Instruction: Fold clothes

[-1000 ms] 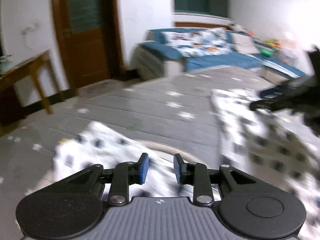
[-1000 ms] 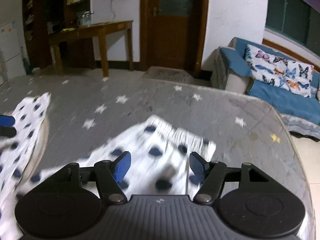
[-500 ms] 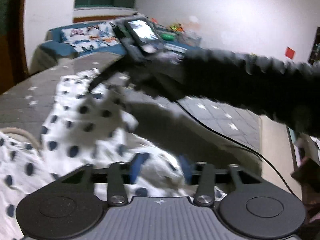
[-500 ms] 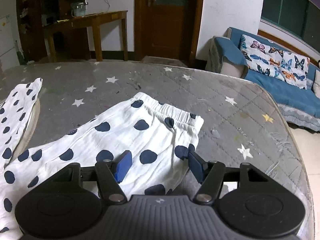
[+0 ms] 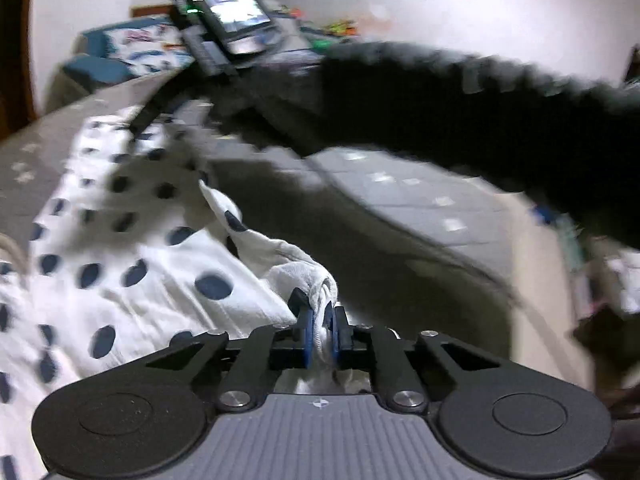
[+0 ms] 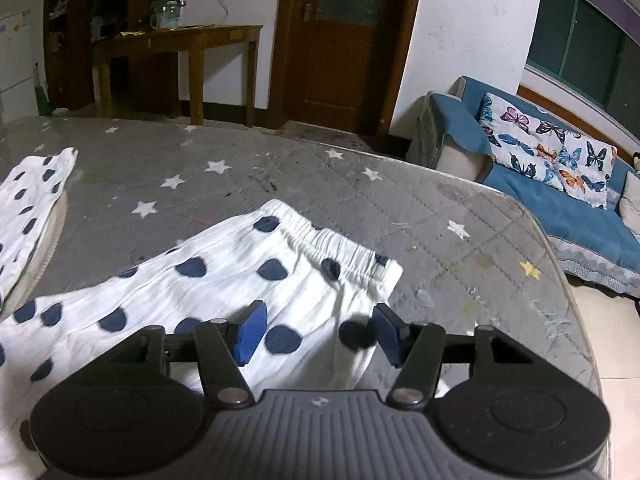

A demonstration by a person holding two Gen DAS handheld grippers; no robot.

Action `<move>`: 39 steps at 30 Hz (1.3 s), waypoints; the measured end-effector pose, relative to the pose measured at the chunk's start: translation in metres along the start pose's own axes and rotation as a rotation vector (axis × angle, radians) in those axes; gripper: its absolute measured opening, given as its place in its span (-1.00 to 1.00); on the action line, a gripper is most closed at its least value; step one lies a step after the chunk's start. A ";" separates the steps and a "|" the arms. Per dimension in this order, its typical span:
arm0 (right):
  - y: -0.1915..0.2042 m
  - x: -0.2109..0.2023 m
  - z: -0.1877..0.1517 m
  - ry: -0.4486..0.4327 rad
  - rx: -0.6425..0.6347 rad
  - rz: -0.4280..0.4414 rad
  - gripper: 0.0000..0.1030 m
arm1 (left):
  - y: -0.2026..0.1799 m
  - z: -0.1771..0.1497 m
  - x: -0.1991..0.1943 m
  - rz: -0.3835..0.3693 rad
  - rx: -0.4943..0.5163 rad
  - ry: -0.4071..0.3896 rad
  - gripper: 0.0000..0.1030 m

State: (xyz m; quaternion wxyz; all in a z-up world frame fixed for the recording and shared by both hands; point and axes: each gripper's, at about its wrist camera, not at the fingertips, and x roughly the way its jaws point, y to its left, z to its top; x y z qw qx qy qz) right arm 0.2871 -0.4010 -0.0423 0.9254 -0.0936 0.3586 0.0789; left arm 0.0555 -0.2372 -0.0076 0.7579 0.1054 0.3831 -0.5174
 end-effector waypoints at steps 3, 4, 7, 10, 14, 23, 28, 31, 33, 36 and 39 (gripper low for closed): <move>-0.006 0.010 0.006 -0.006 0.021 -0.021 0.14 | -0.005 -0.003 0.001 -0.043 0.018 0.006 -0.78; -0.009 0.014 0.009 -0.009 0.034 -0.026 0.14 | -0.005 -0.004 0.003 -0.042 0.015 0.006 -0.76; -0.016 0.023 0.013 -0.015 0.078 -0.038 0.20 | -0.007 -0.005 0.007 -0.047 -0.003 0.011 -0.46; -0.020 0.022 0.015 -0.014 0.087 -0.056 0.20 | -0.013 -0.008 0.001 -0.041 0.012 -0.009 -0.16; -0.013 -0.005 0.010 -0.032 0.067 -0.039 0.21 | -0.009 -0.011 -0.021 0.002 -0.010 -0.057 -0.09; 0.044 -0.093 -0.028 -0.040 -0.020 0.161 0.22 | 0.012 -0.043 -0.081 0.223 -0.160 -0.132 -0.03; 0.085 -0.131 -0.056 -0.034 -0.066 0.270 0.23 | 0.029 -0.070 -0.112 0.366 -0.263 -0.149 -0.07; 0.108 -0.150 -0.072 -0.039 -0.100 0.317 0.23 | 0.037 -0.088 -0.128 0.425 -0.310 -0.160 -0.08; 0.119 -0.156 -0.081 -0.034 -0.124 0.330 0.22 | 0.040 -0.099 -0.137 0.456 -0.332 -0.161 -0.16; 0.131 -0.160 -0.098 -0.007 -0.159 0.310 0.22 | 0.040 -0.116 -0.143 0.487 -0.335 -0.145 -0.27; 0.126 -0.160 -0.107 0.006 -0.154 0.255 0.23 | 0.042 -0.128 -0.145 0.523 -0.331 -0.124 -0.32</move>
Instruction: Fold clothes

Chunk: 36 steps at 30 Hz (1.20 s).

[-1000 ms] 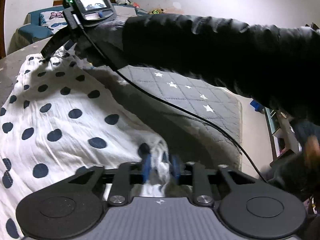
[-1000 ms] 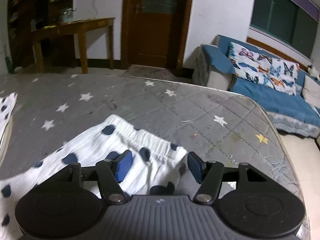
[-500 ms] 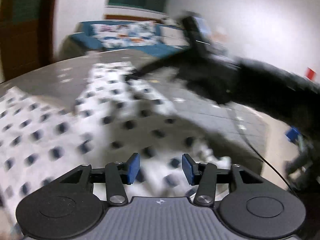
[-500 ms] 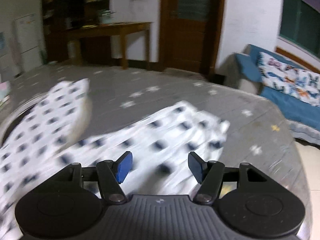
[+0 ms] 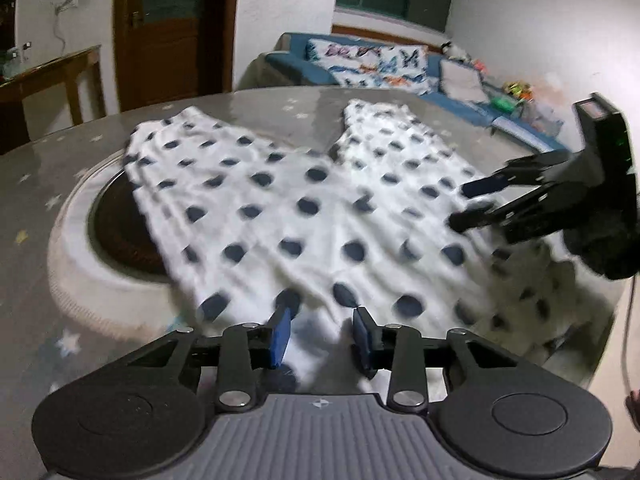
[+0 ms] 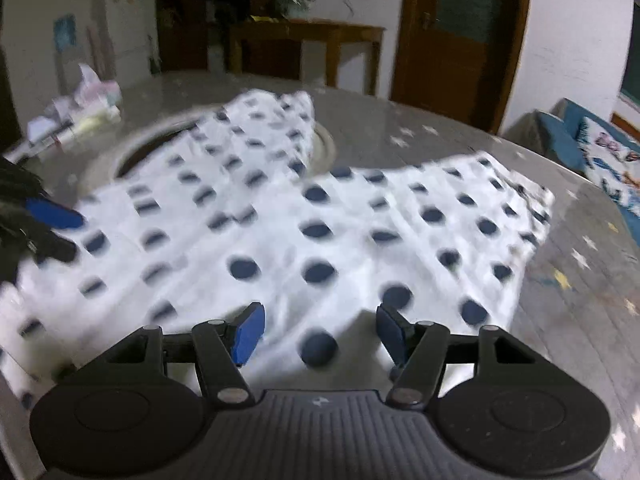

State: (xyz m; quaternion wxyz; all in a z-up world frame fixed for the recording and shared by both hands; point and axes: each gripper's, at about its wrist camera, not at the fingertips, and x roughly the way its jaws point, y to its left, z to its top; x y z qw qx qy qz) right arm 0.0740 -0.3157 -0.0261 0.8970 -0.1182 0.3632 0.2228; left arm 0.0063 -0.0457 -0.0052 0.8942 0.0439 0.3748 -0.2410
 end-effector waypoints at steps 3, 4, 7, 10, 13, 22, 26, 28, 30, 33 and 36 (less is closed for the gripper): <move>-0.006 -0.008 -0.003 0.006 0.033 -0.040 0.23 | 0.003 -0.005 -0.004 0.019 0.002 -0.008 -0.31; -0.006 -0.011 -0.003 0.006 0.033 -0.052 0.23 | 0.004 -0.005 -0.006 0.021 -0.004 -0.010 -0.29; 0.000 -0.025 -0.003 -0.014 0.029 -0.038 0.23 | 0.004 -0.008 -0.017 0.031 -0.019 -0.031 -0.29; 0.011 -0.038 -0.003 -0.040 0.016 0.001 0.23 | 0.000 -0.010 -0.023 0.027 -0.021 -0.044 -0.27; 0.030 -0.044 -0.007 -0.048 0.002 0.059 0.23 | -0.002 -0.014 -0.019 0.030 -0.019 -0.028 -0.27; 0.041 -0.051 -0.040 0.008 0.022 0.047 0.23 | 0.000 -0.021 -0.021 0.079 0.023 -0.012 -0.29; 0.039 -0.069 -0.041 -0.014 0.037 0.024 0.23 | -0.008 -0.017 -0.039 0.042 0.029 -0.044 -0.27; 0.044 -0.079 -0.040 -0.024 0.019 0.031 0.23 | -0.017 -0.017 -0.050 -0.002 0.044 -0.056 -0.08; 0.053 -0.086 -0.038 -0.029 -0.004 0.049 0.23 | -0.027 -0.019 -0.059 -0.037 0.064 -0.065 0.02; 0.069 -0.096 -0.040 -0.030 -0.050 0.079 0.21 | -0.040 -0.024 -0.068 -0.072 0.089 -0.070 0.13; 0.084 -0.099 -0.045 -0.011 -0.083 0.107 0.17 | -0.053 -0.033 -0.071 -0.085 0.131 -0.064 0.19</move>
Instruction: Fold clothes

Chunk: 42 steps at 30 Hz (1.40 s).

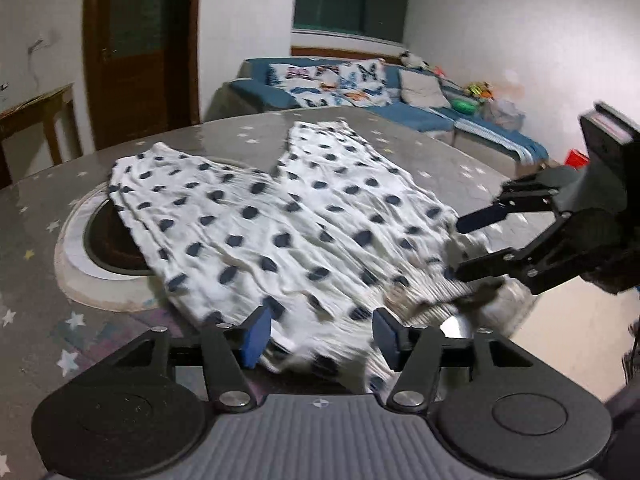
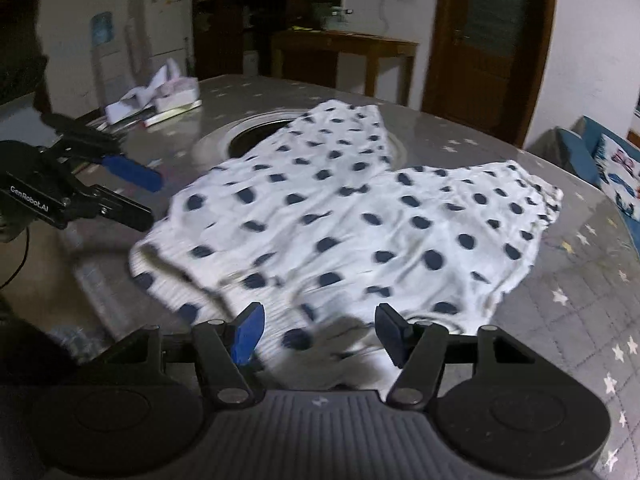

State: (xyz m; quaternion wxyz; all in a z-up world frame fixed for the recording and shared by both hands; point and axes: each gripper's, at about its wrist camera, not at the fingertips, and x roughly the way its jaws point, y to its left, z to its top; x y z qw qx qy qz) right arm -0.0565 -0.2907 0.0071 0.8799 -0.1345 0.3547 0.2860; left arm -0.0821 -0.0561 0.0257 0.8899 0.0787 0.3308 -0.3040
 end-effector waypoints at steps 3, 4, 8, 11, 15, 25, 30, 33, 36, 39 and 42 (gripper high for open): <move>0.012 0.003 -0.008 0.026 -0.043 -0.012 0.05 | -0.007 -0.007 0.005 0.013 0.023 0.016 0.19; 0.015 0.004 -0.010 0.033 -0.053 -0.025 0.02 | -0.008 -0.010 0.007 0.022 0.029 0.023 0.16; 0.017 0.000 -0.015 0.043 -0.051 -0.051 -0.29 | -0.009 -0.017 0.011 0.050 0.028 0.032 -0.07; 0.014 -0.005 -0.016 0.040 -0.027 -0.081 -0.39 | -0.008 -0.020 0.010 0.057 0.022 0.024 -0.20; 0.021 -0.007 -0.018 0.023 -0.037 -0.077 -0.36 | -0.013 -0.024 0.011 0.069 0.028 0.029 -0.20; 0.049 0.015 -0.015 -0.018 -0.150 -0.084 -0.28 | -0.020 -0.016 0.002 0.081 0.027 -0.031 -0.68; 0.058 0.020 -0.013 -0.036 -0.187 -0.101 -0.47 | -0.023 -0.017 0.006 0.080 0.026 -0.025 -0.62; 0.059 0.020 -0.012 -0.050 -0.186 -0.099 -0.79 | -0.026 -0.022 0.007 0.094 0.033 -0.012 -0.36; 0.058 0.016 -0.011 -0.067 -0.191 -0.109 -0.92 | -0.027 -0.026 0.007 0.100 0.050 -0.006 -0.26; 0.056 0.009 -0.008 -0.085 -0.197 -0.135 -0.96 | -0.030 -0.028 0.008 0.101 0.070 -0.001 -0.26; 0.053 0.002 -0.005 -0.106 -0.195 -0.167 -0.97 | -0.034 -0.031 0.009 0.102 0.100 -0.002 -0.26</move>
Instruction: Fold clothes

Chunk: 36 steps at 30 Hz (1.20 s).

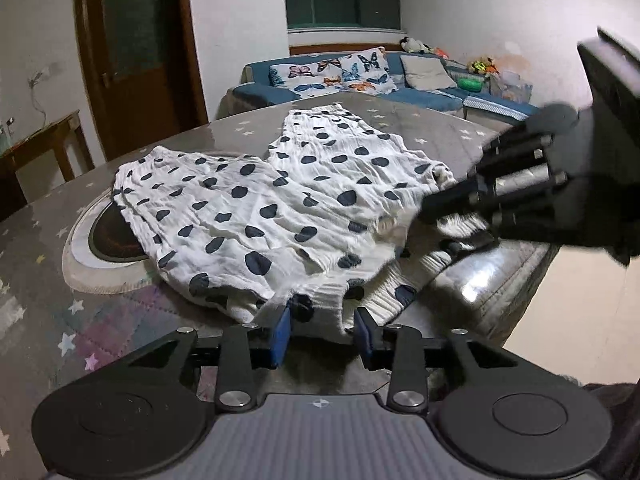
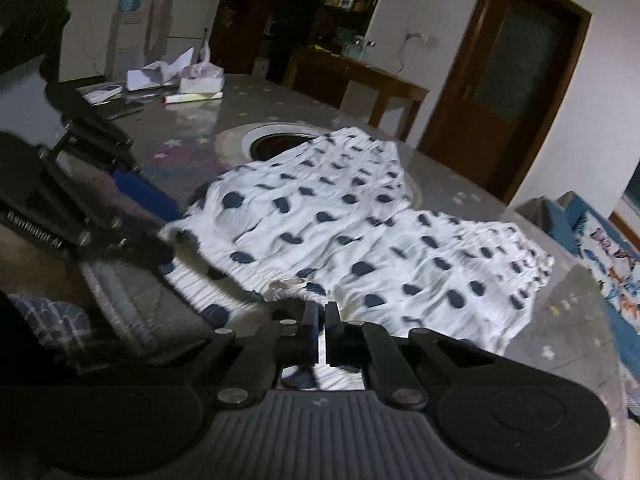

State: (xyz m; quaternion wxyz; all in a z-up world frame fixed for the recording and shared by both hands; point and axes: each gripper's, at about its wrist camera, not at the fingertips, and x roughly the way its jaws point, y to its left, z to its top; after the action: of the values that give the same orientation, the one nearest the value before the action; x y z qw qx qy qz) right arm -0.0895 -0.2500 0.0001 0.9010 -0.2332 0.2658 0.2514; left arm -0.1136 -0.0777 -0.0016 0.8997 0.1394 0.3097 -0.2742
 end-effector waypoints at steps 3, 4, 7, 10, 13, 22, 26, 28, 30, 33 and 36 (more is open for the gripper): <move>-0.005 -0.008 0.001 -0.015 0.001 -0.045 -0.97 | -0.004 -0.001 0.000 0.007 0.029 -0.004 -0.26; -0.006 -0.011 0.001 -0.018 0.000 -0.060 -0.97 | -0.005 -0.001 0.001 0.007 0.033 -0.006 -0.27; -0.008 -0.013 -0.004 -0.002 -0.004 -0.089 -0.97 | -0.005 -0.002 0.002 0.005 0.037 -0.010 -0.34; -0.001 -0.006 -0.014 0.037 -0.030 -0.068 -0.97 | -0.003 -0.003 0.003 -0.001 0.040 -0.013 -0.56; 0.009 -0.003 -0.018 0.046 -0.079 -0.060 -0.97 | -0.001 -0.004 0.002 -0.005 0.045 -0.014 -0.82; 0.008 -0.002 -0.022 0.061 -0.049 -0.019 -0.97 | 0.011 -0.004 -0.009 -0.007 0.041 -0.003 -0.87; 0.006 -0.010 -0.024 0.064 -0.019 0.017 -0.81 | 0.009 -0.004 -0.011 -0.030 0.065 0.004 -0.80; 0.003 -0.015 -0.024 0.065 -0.016 0.020 -0.69 | 0.010 -0.001 -0.014 -0.042 0.070 -0.002 -0.79; -0.001 -0.018 -0.025 0.068 -0.016 0.006 -0.57 | 0.011 0.002 -0.019 -0.057 0.072 -0.010 -0.79; -0.011 -0.019 -0.027 0.072 0.025 -0.014 -0.56 | 0.015 0.008 -0.030 -0.075 0.078 -0.037 -0.78; -0.025 -0.018 -0.029 0.074 0.097 -0.026 -0.56 | 0.017 0.019 -0.034 -0.084 0.078 -0.071 -0.78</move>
State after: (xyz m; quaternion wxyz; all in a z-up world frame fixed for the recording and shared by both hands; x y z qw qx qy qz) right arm -0.0987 -0.2910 -0.0036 0.9040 -0.2020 0.3077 0.2176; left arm -0.1167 -0.0577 0.0358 0.8917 0.1515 0.2722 -0.3282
